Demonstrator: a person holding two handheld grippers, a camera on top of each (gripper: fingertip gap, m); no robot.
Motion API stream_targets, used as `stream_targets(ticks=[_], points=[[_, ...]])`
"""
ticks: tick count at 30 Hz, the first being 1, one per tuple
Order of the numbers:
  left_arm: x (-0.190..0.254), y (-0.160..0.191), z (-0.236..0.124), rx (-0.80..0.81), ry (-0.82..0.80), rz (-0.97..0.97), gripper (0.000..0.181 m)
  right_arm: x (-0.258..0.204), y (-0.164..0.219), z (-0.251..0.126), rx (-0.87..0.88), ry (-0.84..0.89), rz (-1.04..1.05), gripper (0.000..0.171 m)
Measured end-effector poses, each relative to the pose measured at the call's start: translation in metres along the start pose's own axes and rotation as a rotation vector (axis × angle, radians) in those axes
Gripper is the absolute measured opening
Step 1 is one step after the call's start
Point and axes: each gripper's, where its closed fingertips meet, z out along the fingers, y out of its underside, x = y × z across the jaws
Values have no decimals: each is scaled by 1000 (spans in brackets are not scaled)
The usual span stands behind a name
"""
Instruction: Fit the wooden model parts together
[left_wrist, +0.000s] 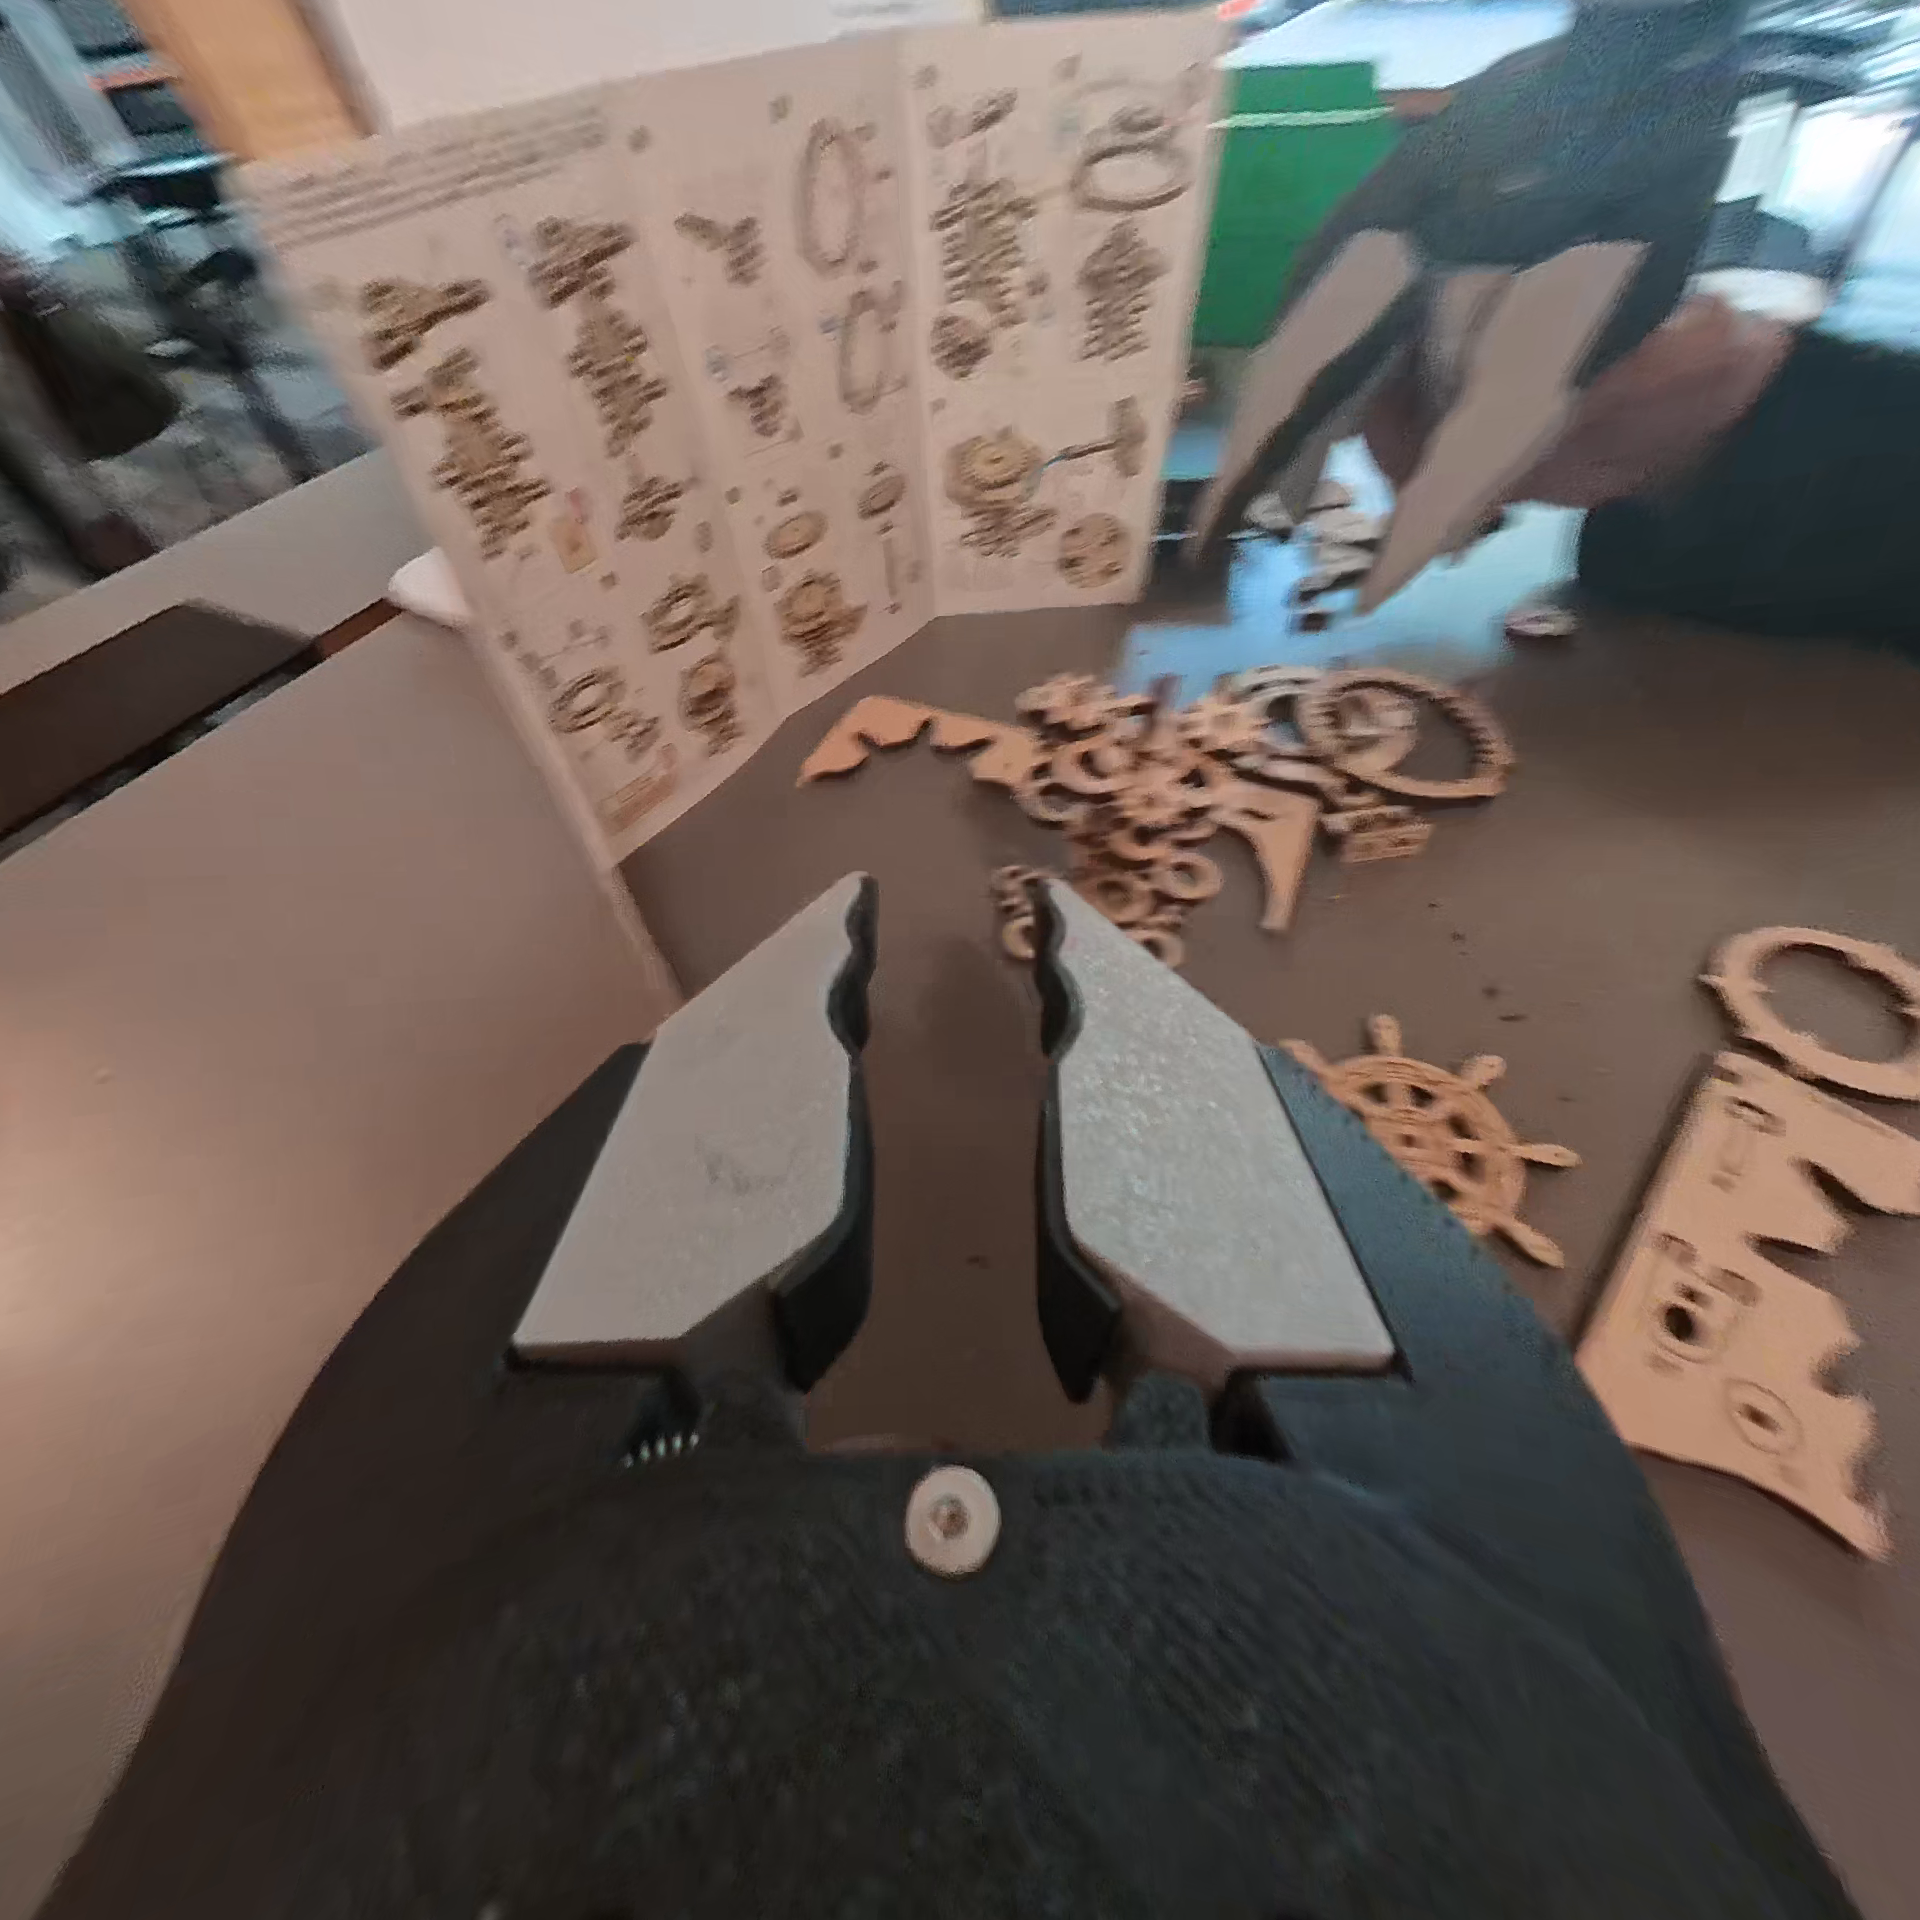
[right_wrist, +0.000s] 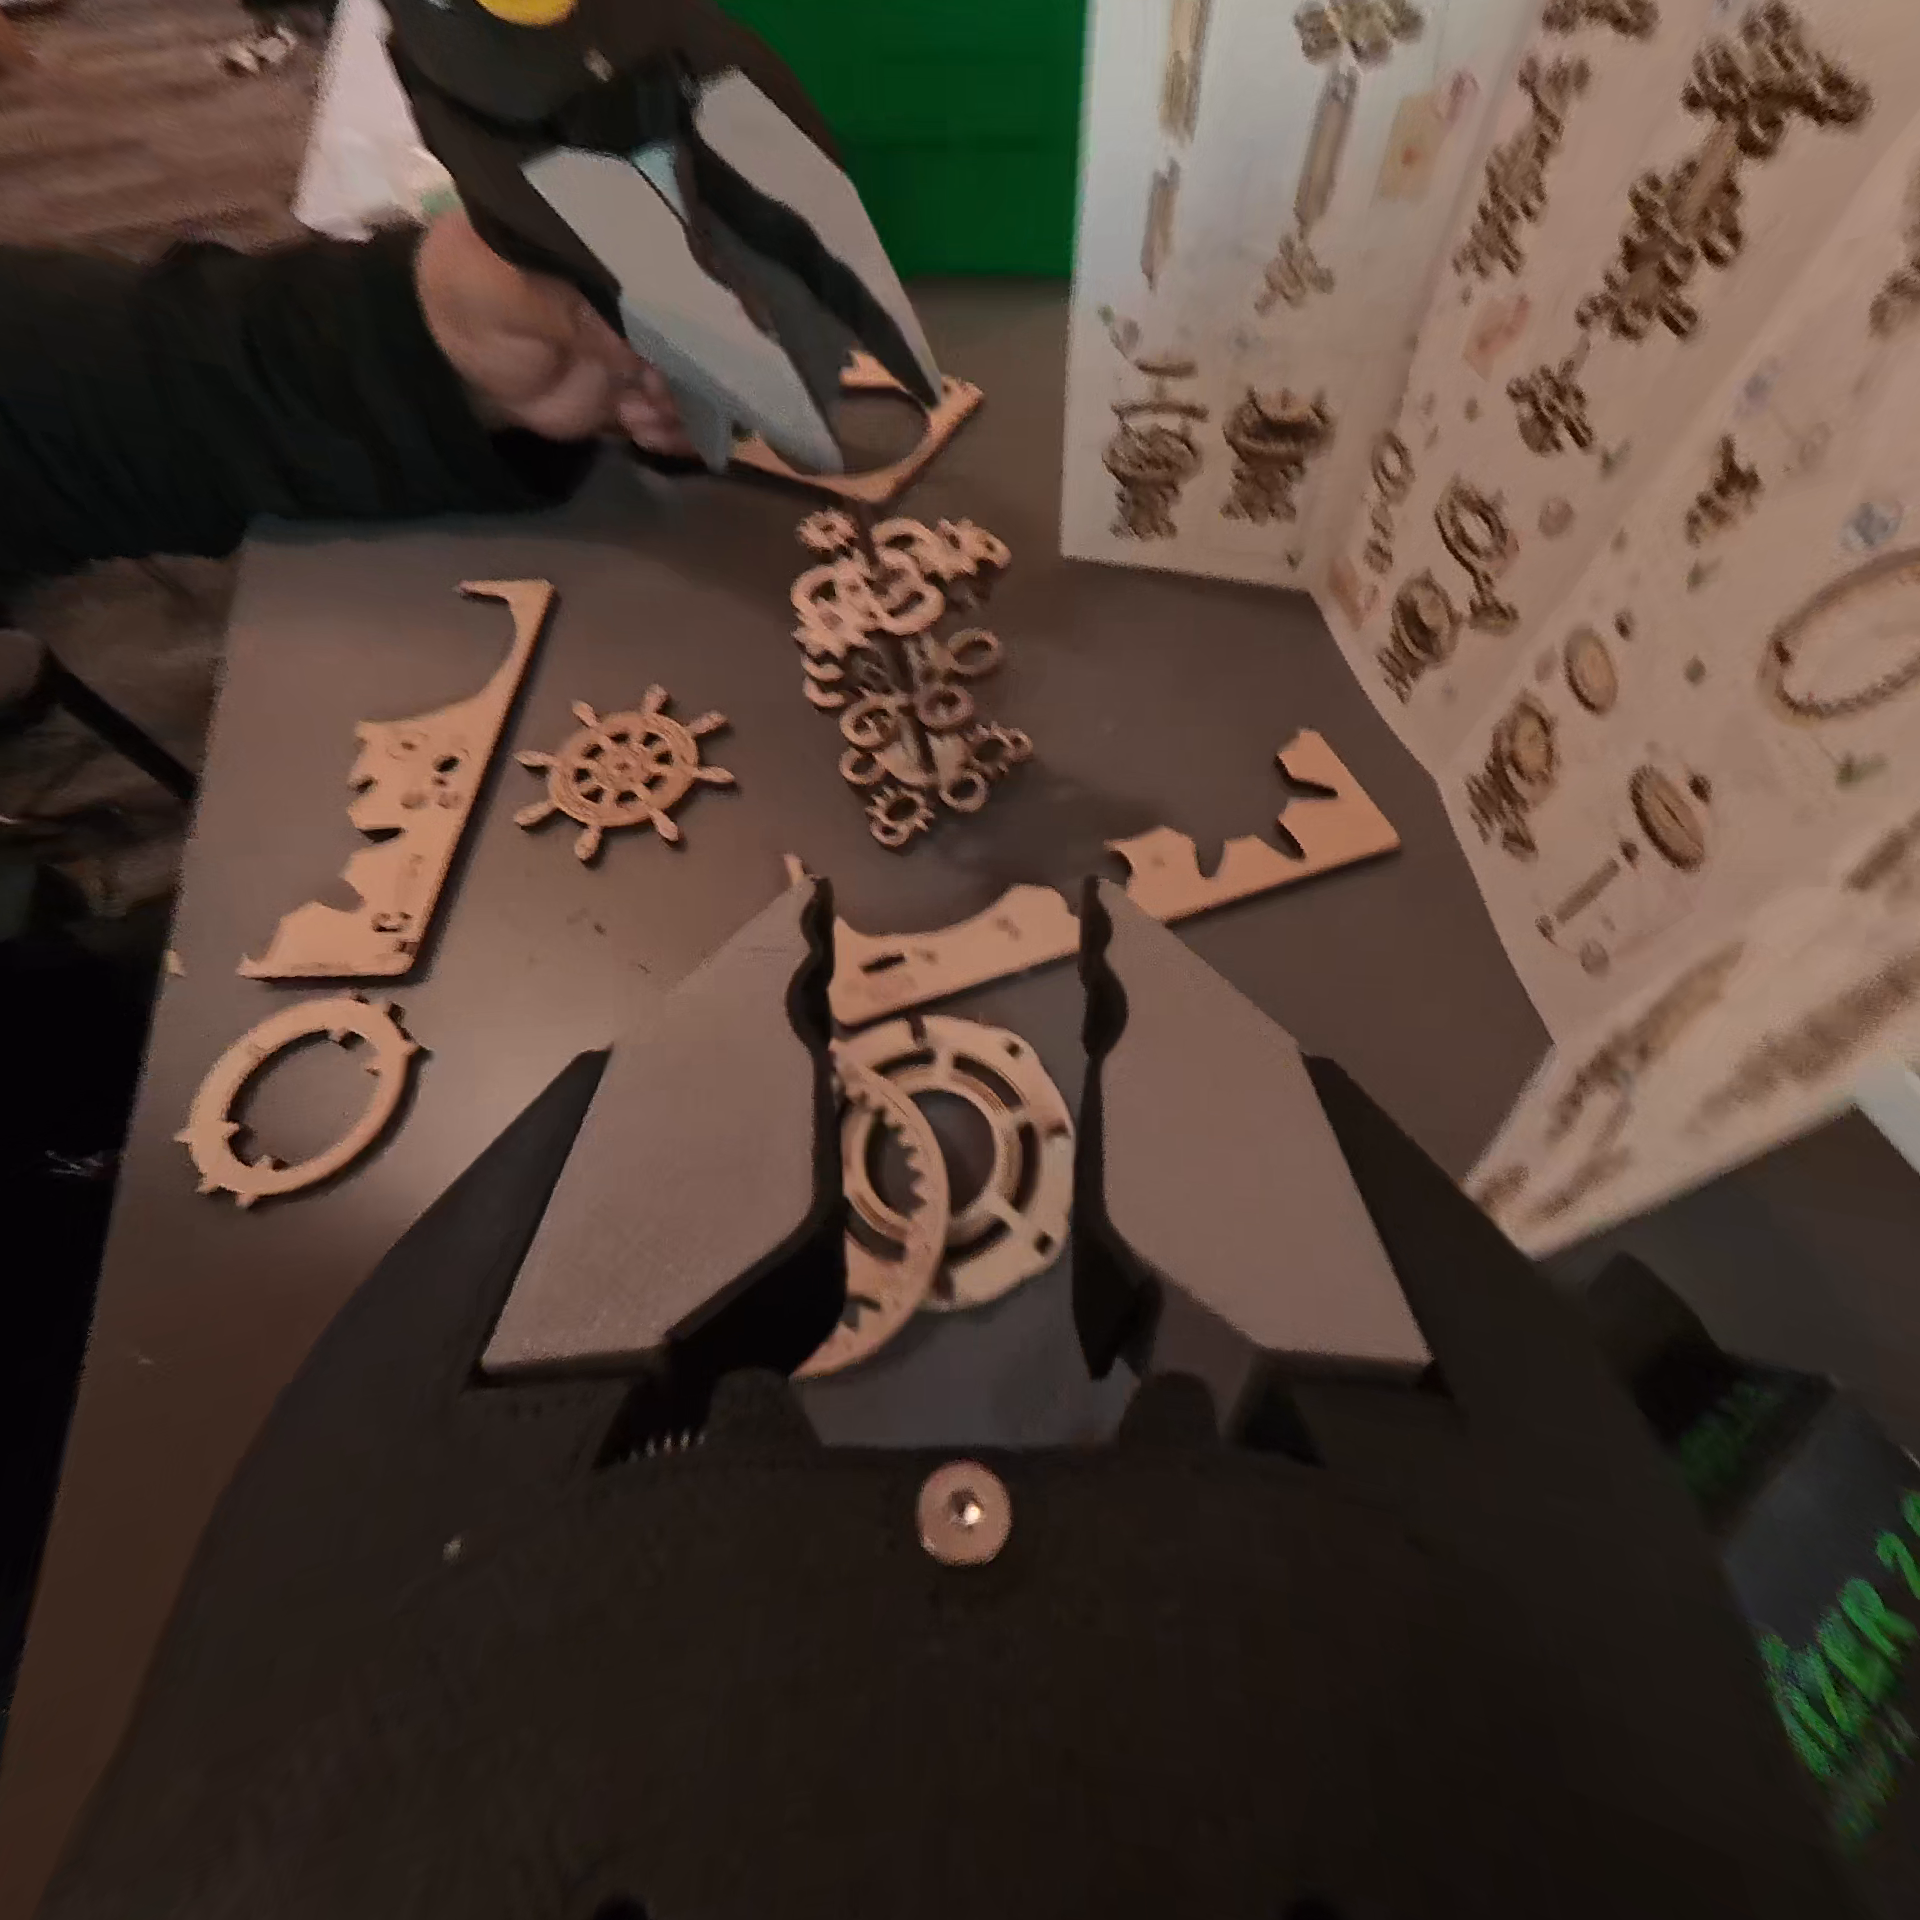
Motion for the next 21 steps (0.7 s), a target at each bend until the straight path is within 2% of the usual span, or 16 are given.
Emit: stream_targets(ticks=[2,3,5,8,12,16,18,19,21], points=[[27,-3,1,8,150,14,28,-13,-12,8,33,-38,-33,55],[33,-2,2,1,172,33,29,-18,-19,13,49,-47,-58,56],[36,2,6,-18,154,91,30,-22,-32,24,65,-38,-107,62],[33,11,14,-68,110,125,32,-19,-37,44,-11,-6,-197,72],[37,10,22,-67,106,129,31,-10,-35,62,-86,10,-267,75],[37,8,23,-53,92,154,28,-13,-37,70,-87,-31,-285,65],[37,5,24,-41,81,159,23,-15,-33,74,-105,-46,-297,51],[36,5,24,-40,76,158,21,-16,-31,75,-115,-50,-291,38],[35,5,25,-42,69,151,12,-12,-28,78,-132,-41,-249,31]])
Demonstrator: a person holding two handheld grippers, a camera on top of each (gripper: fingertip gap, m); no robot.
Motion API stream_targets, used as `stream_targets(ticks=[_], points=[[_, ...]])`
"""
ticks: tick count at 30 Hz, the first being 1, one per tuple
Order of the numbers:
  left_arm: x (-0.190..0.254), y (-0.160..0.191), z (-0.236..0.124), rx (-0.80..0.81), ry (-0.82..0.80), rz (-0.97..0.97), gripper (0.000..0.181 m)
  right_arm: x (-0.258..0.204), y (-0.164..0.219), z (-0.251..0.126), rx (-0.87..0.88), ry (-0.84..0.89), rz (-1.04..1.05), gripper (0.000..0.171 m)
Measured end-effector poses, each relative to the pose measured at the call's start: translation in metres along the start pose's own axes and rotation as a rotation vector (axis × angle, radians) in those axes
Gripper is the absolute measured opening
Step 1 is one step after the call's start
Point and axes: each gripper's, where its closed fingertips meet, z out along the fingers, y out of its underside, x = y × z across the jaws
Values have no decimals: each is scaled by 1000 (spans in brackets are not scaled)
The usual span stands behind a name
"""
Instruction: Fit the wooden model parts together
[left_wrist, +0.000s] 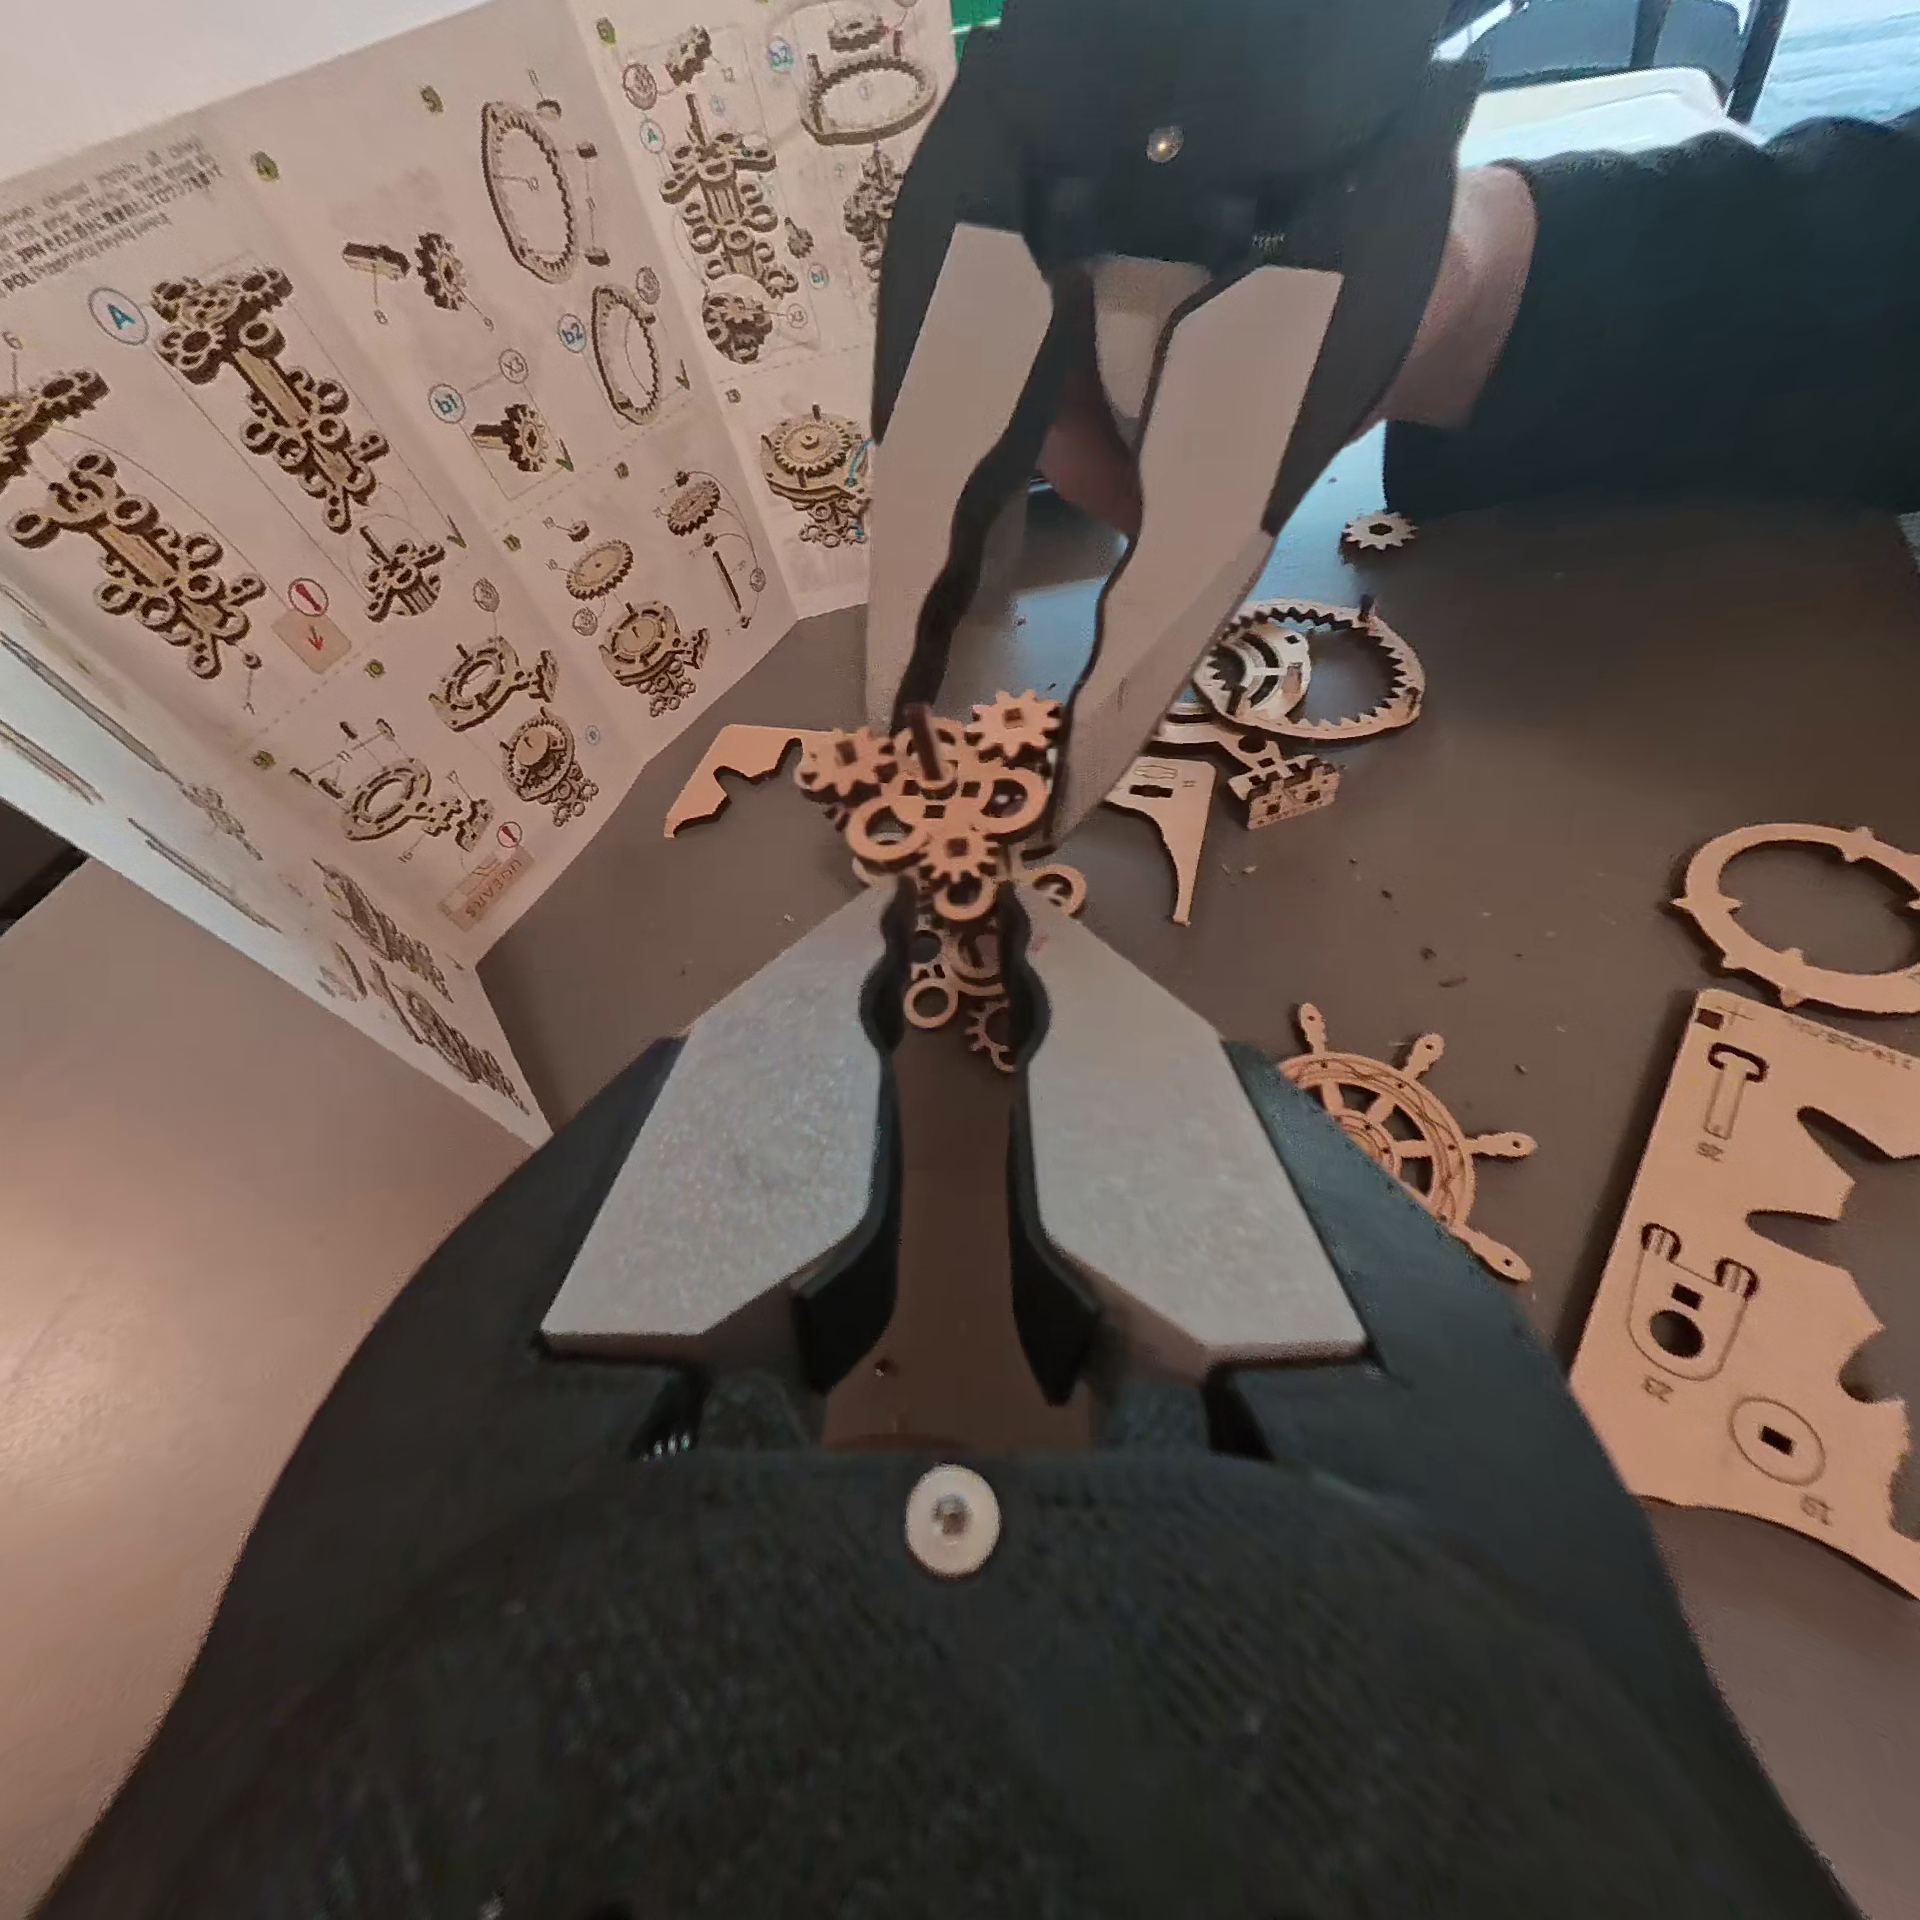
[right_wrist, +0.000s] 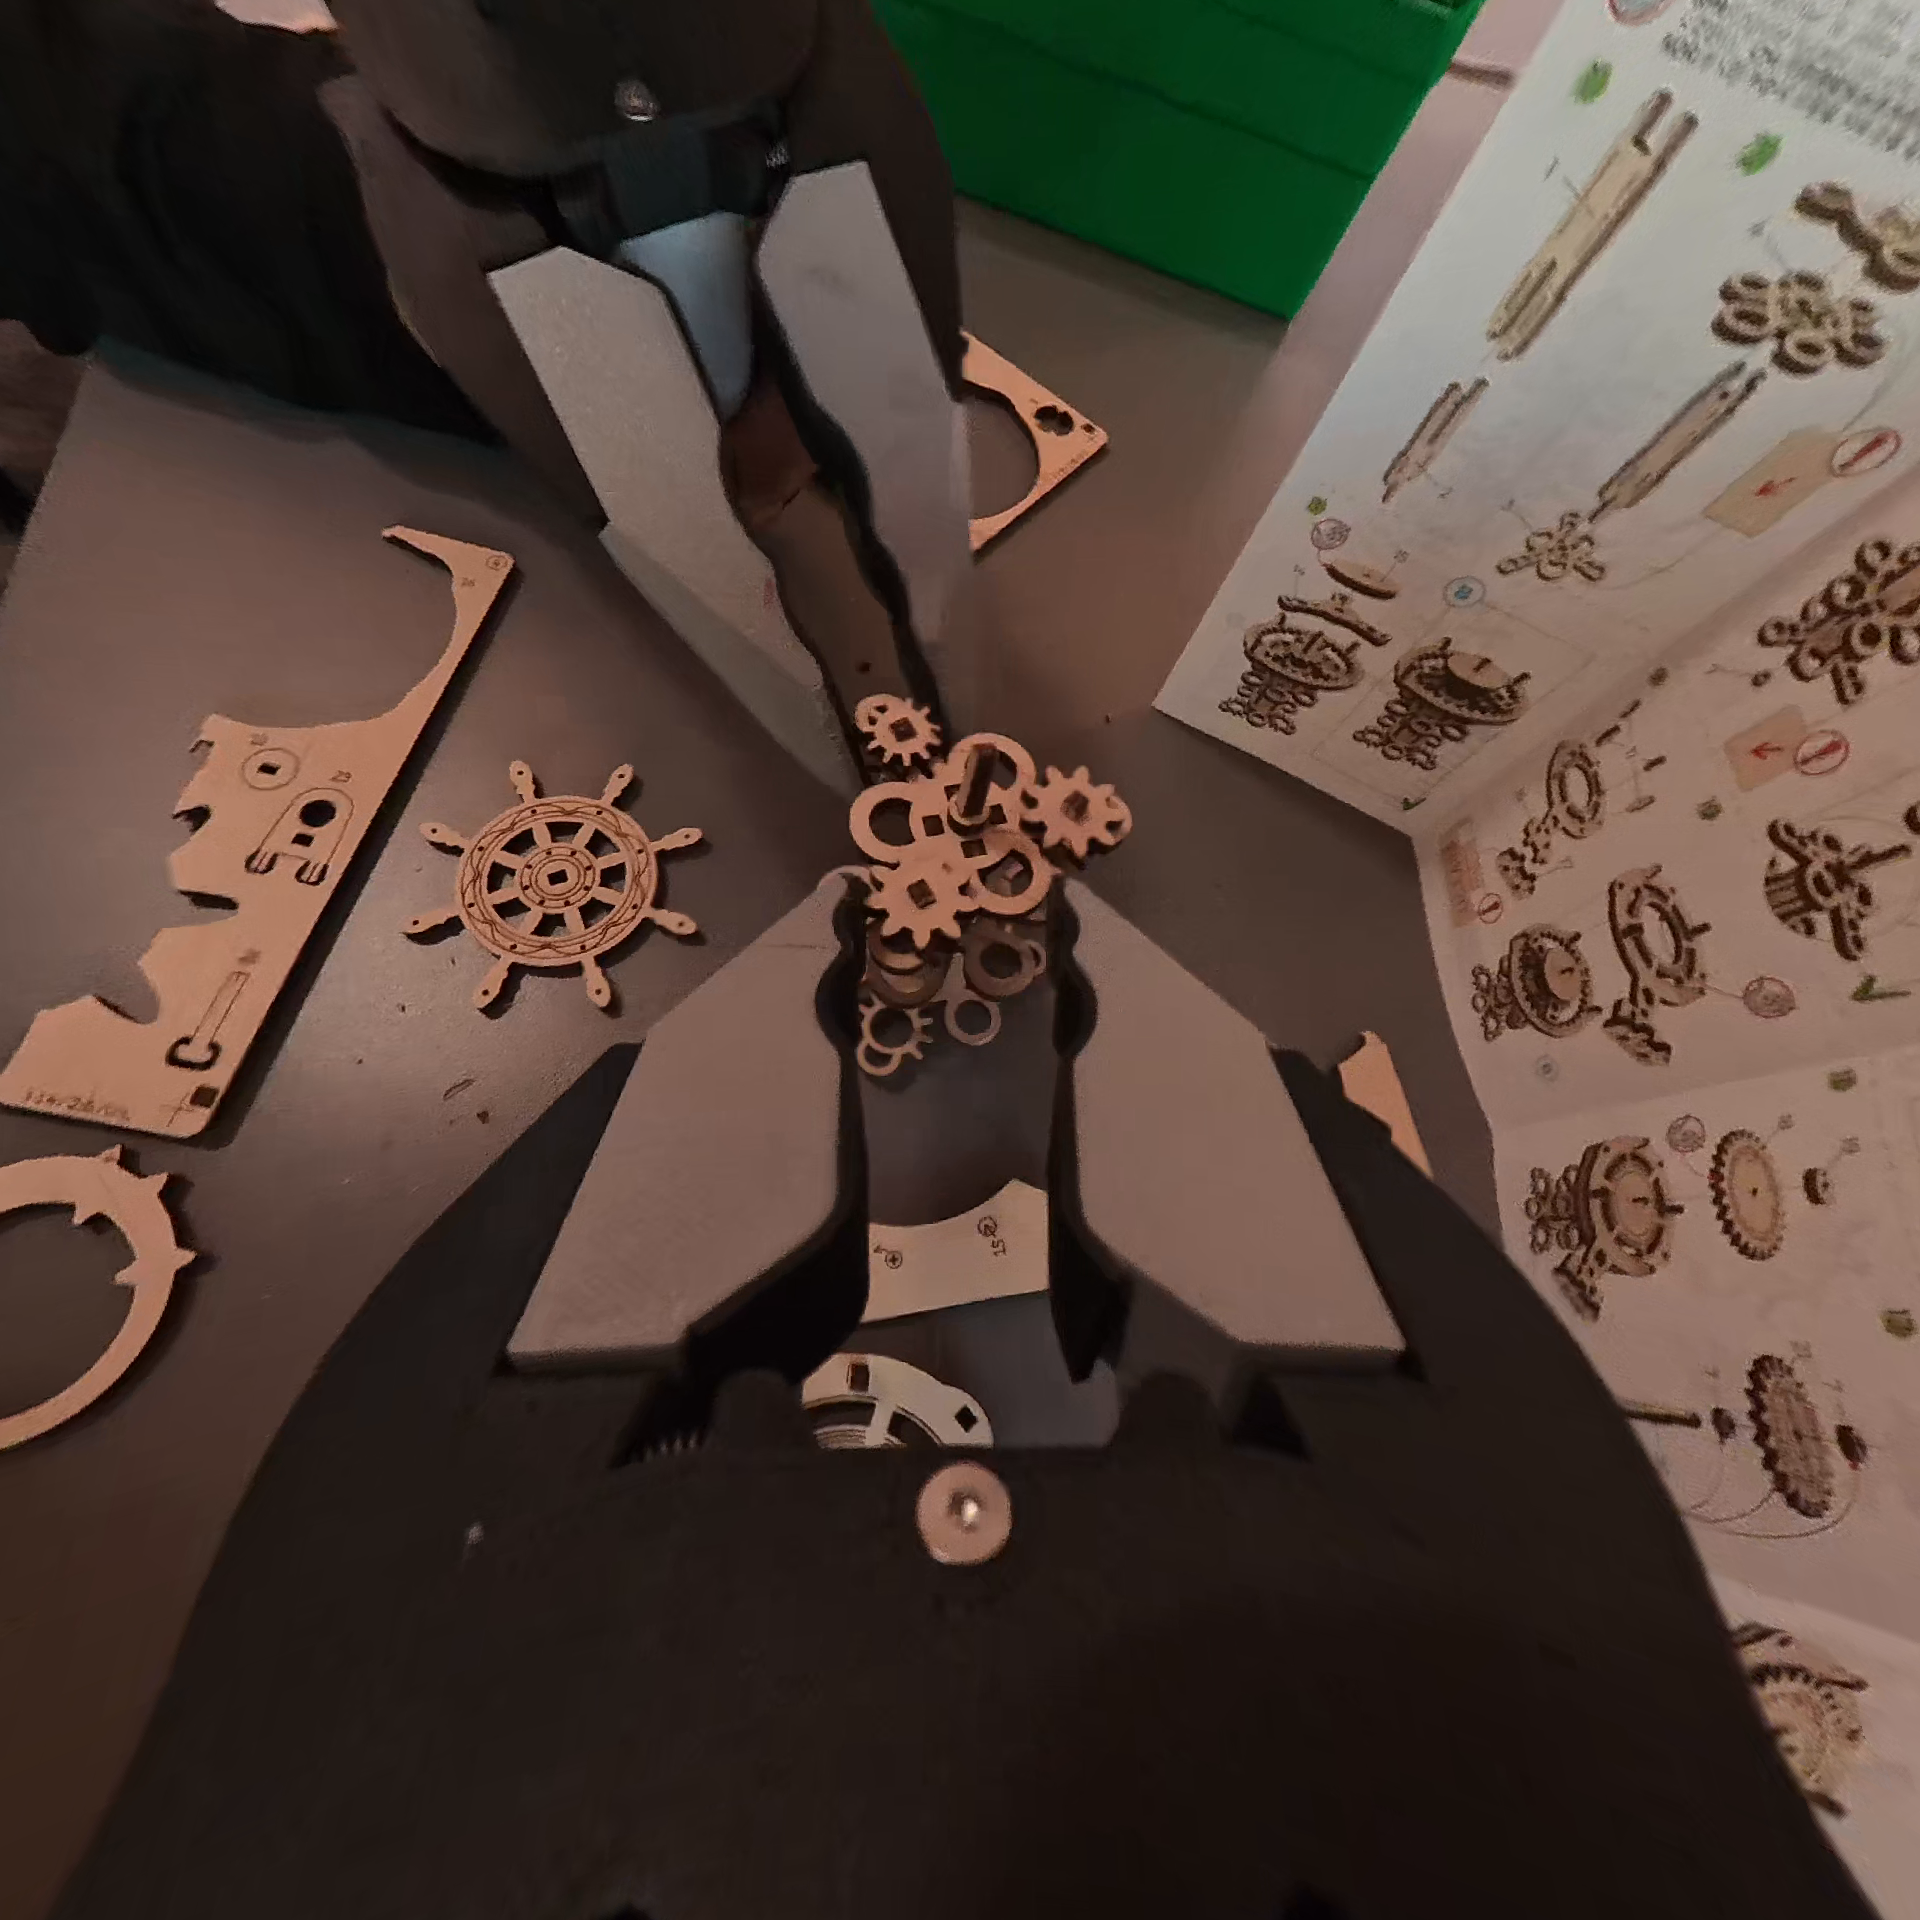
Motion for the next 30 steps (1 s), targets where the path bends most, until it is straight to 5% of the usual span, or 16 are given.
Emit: stream_targets(ticks=[9,24,30], points=[[-15,-3,-8,33,-21,-122,11,-1,-7,-4,90,-144,251,30],[-34,14,-13,-12,-38,-247,17,10,4,-12,104,-99,299,43],[-64,30,-20,-73,-207,-314,19,3,25,0,1,-137,319,50]])
